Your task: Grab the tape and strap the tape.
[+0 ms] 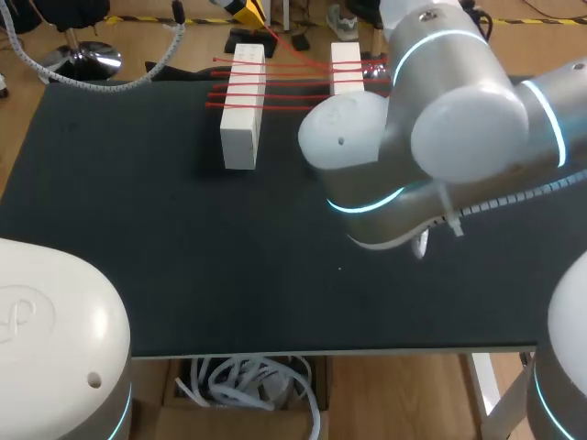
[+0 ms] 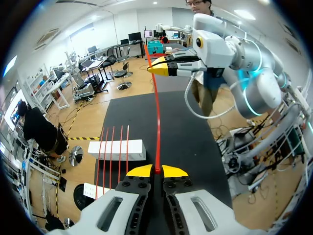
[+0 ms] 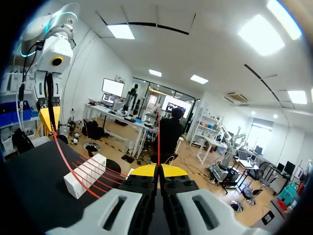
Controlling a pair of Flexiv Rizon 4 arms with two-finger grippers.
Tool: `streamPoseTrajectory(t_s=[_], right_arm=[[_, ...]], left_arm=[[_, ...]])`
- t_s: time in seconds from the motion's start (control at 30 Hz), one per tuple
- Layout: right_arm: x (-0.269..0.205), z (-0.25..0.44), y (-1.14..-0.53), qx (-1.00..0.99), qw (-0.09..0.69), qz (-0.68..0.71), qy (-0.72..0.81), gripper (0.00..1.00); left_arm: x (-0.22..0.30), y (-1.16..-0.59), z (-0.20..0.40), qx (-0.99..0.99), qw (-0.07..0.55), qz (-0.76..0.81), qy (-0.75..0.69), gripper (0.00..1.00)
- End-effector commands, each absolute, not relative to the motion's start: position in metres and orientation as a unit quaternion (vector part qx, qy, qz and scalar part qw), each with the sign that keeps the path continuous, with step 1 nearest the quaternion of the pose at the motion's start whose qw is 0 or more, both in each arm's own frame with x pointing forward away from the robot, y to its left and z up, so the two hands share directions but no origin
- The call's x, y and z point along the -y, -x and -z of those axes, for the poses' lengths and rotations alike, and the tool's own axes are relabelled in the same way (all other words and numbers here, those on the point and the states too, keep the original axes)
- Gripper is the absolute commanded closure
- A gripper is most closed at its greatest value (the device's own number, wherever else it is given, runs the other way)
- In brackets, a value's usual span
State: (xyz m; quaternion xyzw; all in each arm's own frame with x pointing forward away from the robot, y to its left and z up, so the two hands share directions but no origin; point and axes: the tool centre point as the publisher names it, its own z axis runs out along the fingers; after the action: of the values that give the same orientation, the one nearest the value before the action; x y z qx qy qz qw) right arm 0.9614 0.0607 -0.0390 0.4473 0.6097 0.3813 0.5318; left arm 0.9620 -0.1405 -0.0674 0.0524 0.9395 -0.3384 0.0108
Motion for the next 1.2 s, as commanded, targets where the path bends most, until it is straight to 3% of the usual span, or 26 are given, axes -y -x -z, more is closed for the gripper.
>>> streamPoseTrajectory(t_s=[0.03,0.33,0.77,1.2], right_arm=[[-0.063,0.035,-0.961,-0.612,0.53,-0.377,-0.451,1.0],[-0.063,0.035,-0.961,-0.612,0.53,-0.377,-0.451,1.0],[-0.059,0.02,-0.969,-0.637,0.627,-0.314,-0.32,1.0],[-0.048,0.022,-0.943,-0.67,0.633,-0.303,-0.241,1.0]], left_arm=[[0.141,-0.962,0.066,-0.94,0.01,0.336,-0.052,1.0],[0.141,-0.962,0.066,-0.94,0.01,0.336,-0.052,1.0],[0.141,-0.962,0.066,-0.94,0.01,0.336,-0.052,1.0],[0.141,-0.962,0.066,-0.94,0.01,0.336,-0.052,1.0]])
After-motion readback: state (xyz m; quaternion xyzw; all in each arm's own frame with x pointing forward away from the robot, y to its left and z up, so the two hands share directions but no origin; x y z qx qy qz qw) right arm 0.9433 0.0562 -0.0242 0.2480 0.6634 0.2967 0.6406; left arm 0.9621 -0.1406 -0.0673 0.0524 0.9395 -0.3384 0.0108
